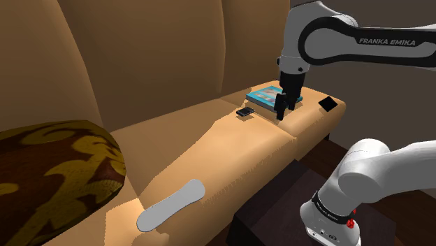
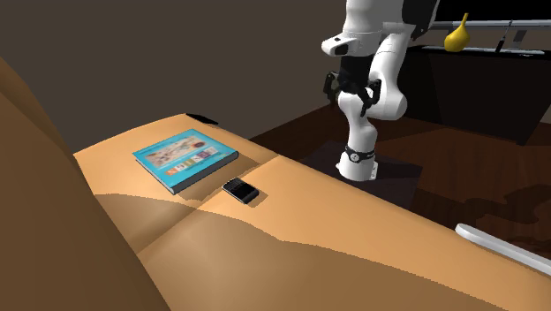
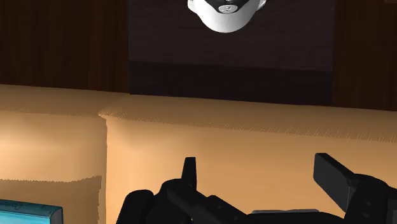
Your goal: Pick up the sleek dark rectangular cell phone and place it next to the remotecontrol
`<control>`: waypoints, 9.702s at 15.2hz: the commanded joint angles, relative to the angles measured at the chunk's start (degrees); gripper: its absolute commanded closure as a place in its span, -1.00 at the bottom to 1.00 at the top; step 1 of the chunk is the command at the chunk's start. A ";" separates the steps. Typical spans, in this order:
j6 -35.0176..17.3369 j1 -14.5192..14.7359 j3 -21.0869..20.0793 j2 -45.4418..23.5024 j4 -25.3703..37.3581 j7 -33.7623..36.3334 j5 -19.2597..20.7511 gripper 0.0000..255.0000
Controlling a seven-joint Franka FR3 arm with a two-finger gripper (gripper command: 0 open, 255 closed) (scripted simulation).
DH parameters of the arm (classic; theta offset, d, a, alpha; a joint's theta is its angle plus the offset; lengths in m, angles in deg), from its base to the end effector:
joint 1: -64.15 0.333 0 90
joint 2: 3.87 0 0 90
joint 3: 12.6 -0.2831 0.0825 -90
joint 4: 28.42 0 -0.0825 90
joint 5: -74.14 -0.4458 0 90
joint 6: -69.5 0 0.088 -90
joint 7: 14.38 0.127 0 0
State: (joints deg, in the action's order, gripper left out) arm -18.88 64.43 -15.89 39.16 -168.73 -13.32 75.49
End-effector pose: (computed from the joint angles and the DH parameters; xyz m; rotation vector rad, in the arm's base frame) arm 0.3866 0.0209 0.4822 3.0646 0.0406 -0.2366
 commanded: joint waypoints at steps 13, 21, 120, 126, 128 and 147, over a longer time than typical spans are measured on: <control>-16.76 2.75 17.62 -16.22 2.71 -37.72 9.09 -1.00; -25.80 6.14 25.60 -34.42 12.91 -63.40 5.12 -1.00; -22.35 35.18 -0.75 -53.39 36.45 -36.37 -4.84 1.00; -20.02 39.50 -3.22 -60.69 46.50 -29.31 -3.86 1.00; -18.89 41.05 -3.85 -63.56 50.63 -27.08 -3.40 1.00; -14.81 49.75 -5.42 -83.83 75.50 -17.53 -0.48 1.00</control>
State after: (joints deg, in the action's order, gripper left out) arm -32.79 114.28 -21.37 -44.37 -92.34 -30.75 75.01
